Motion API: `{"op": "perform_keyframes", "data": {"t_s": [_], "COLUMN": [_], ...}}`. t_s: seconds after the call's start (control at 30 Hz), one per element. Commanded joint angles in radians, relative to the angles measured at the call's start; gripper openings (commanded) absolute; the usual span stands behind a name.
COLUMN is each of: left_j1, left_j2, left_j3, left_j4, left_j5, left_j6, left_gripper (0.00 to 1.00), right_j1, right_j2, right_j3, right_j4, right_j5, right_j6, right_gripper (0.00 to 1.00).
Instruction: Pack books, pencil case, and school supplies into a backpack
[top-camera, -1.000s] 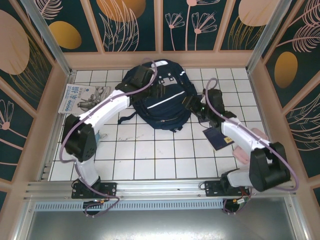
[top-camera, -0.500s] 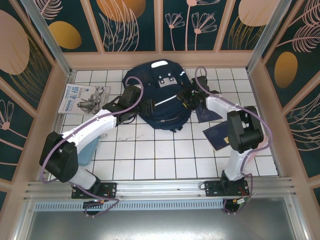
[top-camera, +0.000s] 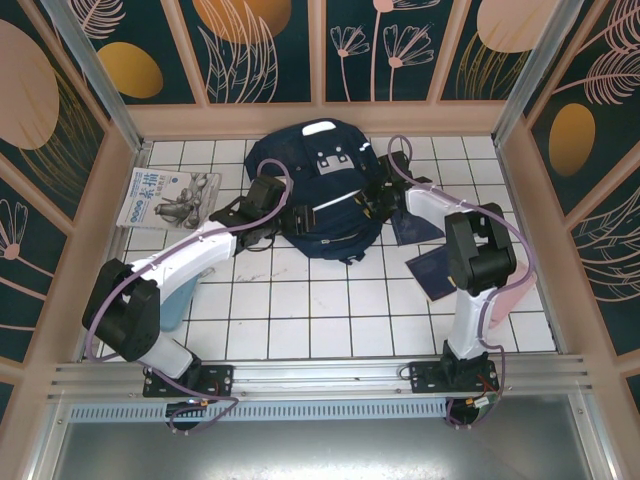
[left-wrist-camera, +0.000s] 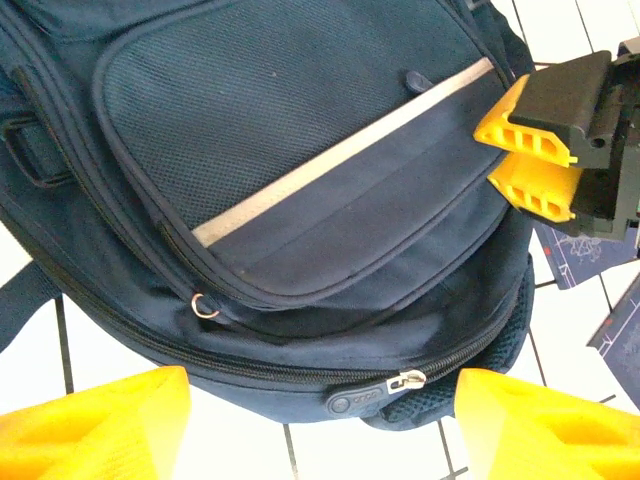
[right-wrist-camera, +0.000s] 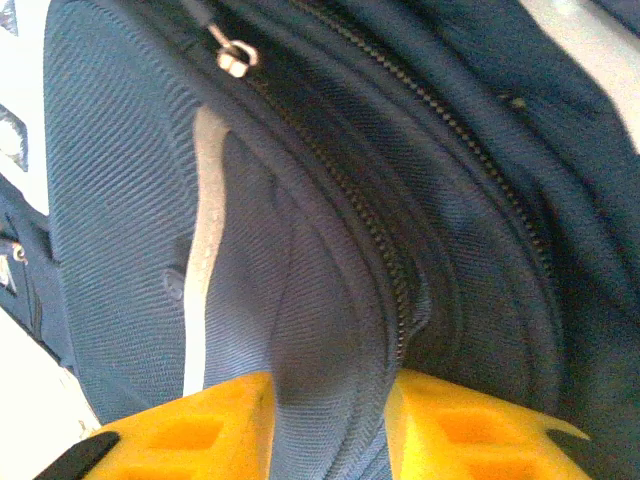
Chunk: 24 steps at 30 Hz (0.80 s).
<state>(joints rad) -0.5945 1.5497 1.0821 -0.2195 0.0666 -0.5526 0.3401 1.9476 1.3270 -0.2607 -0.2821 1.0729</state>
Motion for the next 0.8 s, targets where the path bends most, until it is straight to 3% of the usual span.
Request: {"op": "perform_keyframes", "data": {"t_s": [0.0,0.17,0.37,0.57,0.77], "left_j1": [-0.001,-0.001,-0.002,-0.002,-0.001], "left_j2": [0.012,0.011,0.000,-0.013,0.022], "left_j3": [-0.033,-0.084,-0.151,-0.237,-0.250], "left_j4": [0.045,0.075,0.118,0.208,0.302], "left_j5": [0.071,0.161,0.224,0.246,0.303], "left_j6": [0.010,0.013,0.013,0.048,0.042], "left_gripper": [0.67,0.59,0.55,0.54,0.54], "right_j1": [0.008,0.014,0.023,0.050,0.065], "right_j2": [0.033,0.067,0.028,-0.071,-0.112], "right_j3": [0.045,0.059,0.073,0.115,0.135], "right_j4": [-0.008,-0.017,-0.023,-0.014,0.000], "right_j5": [-0.012,-0.038,0.035,0.093,0.033], "right_j6": [0.019,0.037,0.026,-0.065,-0.091], "right_gripper": [0.33,0.31,0.10,0.05,0.05]}}
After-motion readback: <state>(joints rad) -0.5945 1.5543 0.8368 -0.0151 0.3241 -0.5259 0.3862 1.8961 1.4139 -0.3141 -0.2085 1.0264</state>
